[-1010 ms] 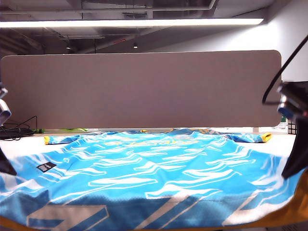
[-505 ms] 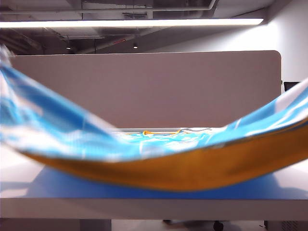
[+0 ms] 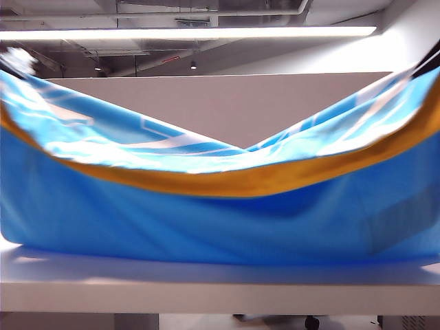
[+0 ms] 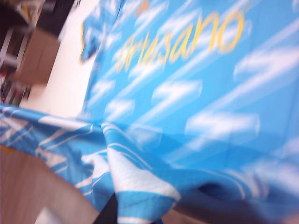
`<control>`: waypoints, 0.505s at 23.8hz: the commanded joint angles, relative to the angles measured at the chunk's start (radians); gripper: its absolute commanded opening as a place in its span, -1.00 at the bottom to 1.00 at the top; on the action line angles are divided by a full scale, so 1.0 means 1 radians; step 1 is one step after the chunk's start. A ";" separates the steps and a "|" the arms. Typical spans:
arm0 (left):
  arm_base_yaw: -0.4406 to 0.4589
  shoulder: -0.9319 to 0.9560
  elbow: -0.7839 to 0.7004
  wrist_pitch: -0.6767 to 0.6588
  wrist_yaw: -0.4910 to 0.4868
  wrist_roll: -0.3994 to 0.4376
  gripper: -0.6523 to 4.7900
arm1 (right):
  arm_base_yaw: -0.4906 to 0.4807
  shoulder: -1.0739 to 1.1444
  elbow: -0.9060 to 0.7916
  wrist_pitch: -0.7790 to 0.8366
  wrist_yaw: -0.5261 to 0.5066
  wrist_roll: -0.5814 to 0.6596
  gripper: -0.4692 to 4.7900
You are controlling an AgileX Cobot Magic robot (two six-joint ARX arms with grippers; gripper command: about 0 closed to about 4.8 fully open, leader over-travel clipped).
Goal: Fold the bottom side of the soccer jersey horizontally towards the center, about one-third of the way, then fold the sleeve back towards the center, creating a straight line along the edge of the the soccer jersey, and finally fold the bottom of the soccer jersey up towards the top, creating a neat rectangle.
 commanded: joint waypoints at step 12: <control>-0.006 0.996 0.488 0.499 0.012 0.070 0.61 | -0.072 0.883 0.475 0.387 0.024 -0.073 0.26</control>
